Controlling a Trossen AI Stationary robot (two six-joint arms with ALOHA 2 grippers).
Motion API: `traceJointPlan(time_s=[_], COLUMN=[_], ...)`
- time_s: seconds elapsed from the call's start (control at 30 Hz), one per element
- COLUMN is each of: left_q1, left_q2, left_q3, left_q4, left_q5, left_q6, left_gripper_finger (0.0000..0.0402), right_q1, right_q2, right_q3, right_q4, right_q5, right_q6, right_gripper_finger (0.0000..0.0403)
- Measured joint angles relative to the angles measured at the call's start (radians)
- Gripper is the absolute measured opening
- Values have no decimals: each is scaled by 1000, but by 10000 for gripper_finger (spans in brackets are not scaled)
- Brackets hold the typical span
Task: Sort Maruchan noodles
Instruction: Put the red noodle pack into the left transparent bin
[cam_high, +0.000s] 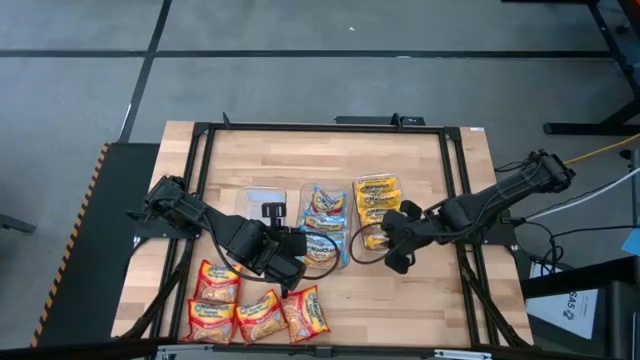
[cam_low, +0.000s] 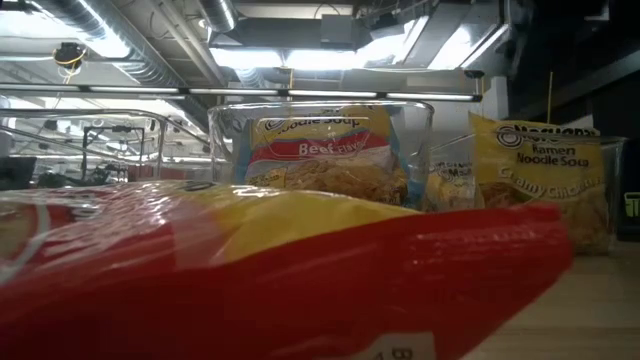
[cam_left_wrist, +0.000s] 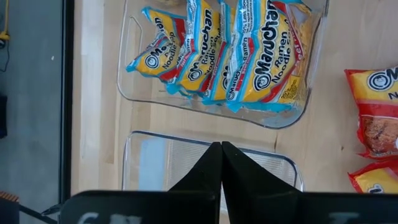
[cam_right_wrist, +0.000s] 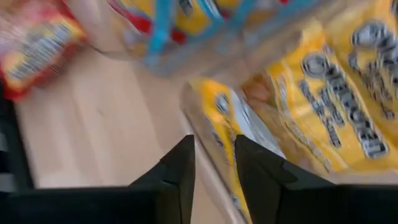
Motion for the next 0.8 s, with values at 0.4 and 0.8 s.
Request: traceJointPlan(time_s=[0.4, 0.8], left_q1=[-63, -335], left_q2=[-158, -472], left_q3=[-81, -718], left_q4=[1, 145], left_q5=[300, 499], left_q6=[-14, -634], left_gripper_finger=[0, 3], right_q1=[23, 133], right_q2=[1, 32], right_q3=[95, 49], right_q4=[208, 283], right_q5=[-44, 141], right_q6=[160, 164], right_gripper_finger=[115, 115])
